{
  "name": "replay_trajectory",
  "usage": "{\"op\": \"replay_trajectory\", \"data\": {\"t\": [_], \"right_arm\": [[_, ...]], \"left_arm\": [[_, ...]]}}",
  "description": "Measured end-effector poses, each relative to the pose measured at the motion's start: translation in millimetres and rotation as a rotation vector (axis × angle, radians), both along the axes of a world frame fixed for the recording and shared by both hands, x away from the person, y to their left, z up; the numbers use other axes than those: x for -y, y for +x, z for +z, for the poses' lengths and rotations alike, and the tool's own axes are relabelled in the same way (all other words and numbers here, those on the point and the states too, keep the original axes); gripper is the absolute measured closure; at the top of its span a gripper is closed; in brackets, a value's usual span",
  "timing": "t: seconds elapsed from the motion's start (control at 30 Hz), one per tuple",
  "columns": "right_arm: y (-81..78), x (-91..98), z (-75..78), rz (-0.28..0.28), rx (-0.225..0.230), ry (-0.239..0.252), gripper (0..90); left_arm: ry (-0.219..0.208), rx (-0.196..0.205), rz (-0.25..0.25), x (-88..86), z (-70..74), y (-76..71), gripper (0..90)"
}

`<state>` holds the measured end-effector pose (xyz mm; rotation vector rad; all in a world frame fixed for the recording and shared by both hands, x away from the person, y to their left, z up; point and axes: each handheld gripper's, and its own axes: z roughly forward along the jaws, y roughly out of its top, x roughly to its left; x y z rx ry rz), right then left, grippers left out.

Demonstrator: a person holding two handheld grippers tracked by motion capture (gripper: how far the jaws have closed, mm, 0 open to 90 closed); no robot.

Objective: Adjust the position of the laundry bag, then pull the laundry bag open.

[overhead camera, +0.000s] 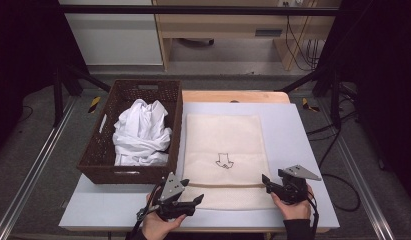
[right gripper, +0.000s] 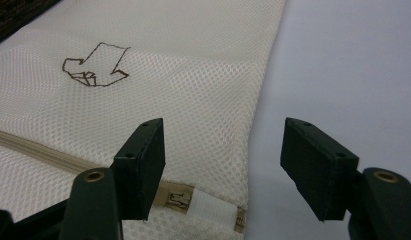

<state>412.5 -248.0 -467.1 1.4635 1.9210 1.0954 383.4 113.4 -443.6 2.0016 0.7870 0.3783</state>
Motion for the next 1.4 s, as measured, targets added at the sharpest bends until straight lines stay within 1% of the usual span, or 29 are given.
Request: {"op": "replay_trajectory", "data": {"t": [0.03,0.07,0.13,0.2,0.3,0.4,0.43,0.47,0.5,0.53,0.57,0.6,0.63,0.7,0.77,0.97,1.03,1.1,1.13,1.2,1.23,1.33,1.37,1.4], "right_arm": [[0.0,0.0,0.0,0.0,0.0,0.0,32.7],[-2.3,0.2,-0.3,-0.015,0.011,-0.008,30.7],[-2.7,0.7,-0.4,-0.015,0.009,-0.006,32.1],[-5.2,2.6,-0.8,-0.007,0.004,0.02,32.6],[-6.7,3.5,-2.3,-0.001,-0.002,0.033,34.5],[-8.7,2.5,-2.9,0.006,-0.012,0.038,37.2],[-10.5,2.2,-2.8,0.006,-0.007,0.037,38.9],[-10.5,2.2,-2.8,0.006,-0.007,0.037,38.9],[-12.3,2.6,-2.3,0.006,0.002,0.04,40.1],[-12.3,2.6,-2.3,0.006,0.002,0.04,40.1],[-13.7,2.7,-1.7,0.003,-0.002,0.05,41.3],[-14.5,3.6,-1.6,0.003,0.0,0.049,42.5],[-16.2,5.1,-1.5,-0.001,-0.003,0.057,43.4],[-16.9,5.9,-1.5,-0.006,-0.003,0.06,43.4],[-18.5,7.5,-2.0,-0.012,-0.004,0.061,43.5],[-22.7,9.5,-3.4,-0.011,-0.013,0.078,46.4],[-22.7,10.2,-4.2,-0.011,-0.019,0.083,48.3],[-22.4,10.6,-5.7,-0.011,-0.031,0.087,51.6],[-22.4,10.6,-5.7,-0.011,-0.031,0.087,51.6],[-22.1,12.3,-6.9,-0.016,-0.049,0.096,56.1],[-22.1,12.3,-6.9,-0.016,-0.049,0.096,56.1],[-21.8,15.0,-8.1,-0.022,-0.061,0.102,58.2],[-21.3,16.2,-9.8,-0.026,-0.068,0.096,59.0],[-21.3,16.2,-9.8,-0.026,-0.068,0.096,59.0]], "left_arm": [[0.0,0.0,0.0,0.0,0.0,0.0,30.6],[0.001,0.0,-0.002,1.8,0.7,0.0,30.4],[0.006,0.008,-0.009,4.8,2.6,0.1,30.1],[0.011,0.015,-0.014,8.5,4.9,0.7,29.9],[0.01,0.025,-0.021,13.8,9.0,3.4,30.4],[0.013,0.034,-0.025,20.4,12.5,7.6,33.3],[0.0,0.034,-0.032,24.8,14.0,10.0,36.4],[0.0,0.034,-0.032,24.8,14.0,10.0,37.8],[-0.003,0.037,-0.037,28.5,14.8,11.5,39.6],[0.001,0.039,-0.041,31.9,15.4,12.8,39.6],[0.004,0.042,-0.044,35.5,15.7,14.2,40.9],[0.005,0.043,-0.048,39.3,15.8,15.5,42.3],[0.007,0.04,-0.052,42.9,15.9,16.8,45.5],[0.006,0.036,-0.055,50.5,15.2,19.0,46.9],[-0.006,0.027,-0.062,58.2,13.0,20.7,50.4],[0.004,0.005,-0.074,82.6,0.1,24.1,59.5],[0.006,-0.006,-0.075,89.6,-4.2,25.1,66.0],[0.002,-0.022,-0.082,96.5,-7.6,27.0,69.4],[-0.002,-0.029,-0.086,100.1,-8.9,28.1,69.4],[-0.01,-0.04,-0.094,108.6,-11.0,30.4,75.6],[-0.011,-0.043,-0.098,111.4,-11.6,31.0,75.6],[-0.004,-0.052,-0.11,123.3,-15.3,32.6,80.0],[0.002,-0.061,-0.118,129.4,-19.1,33.5,82.2],[0.002,-0.061,-0.118,129.4,-19.1,33.5,83.7]]}}
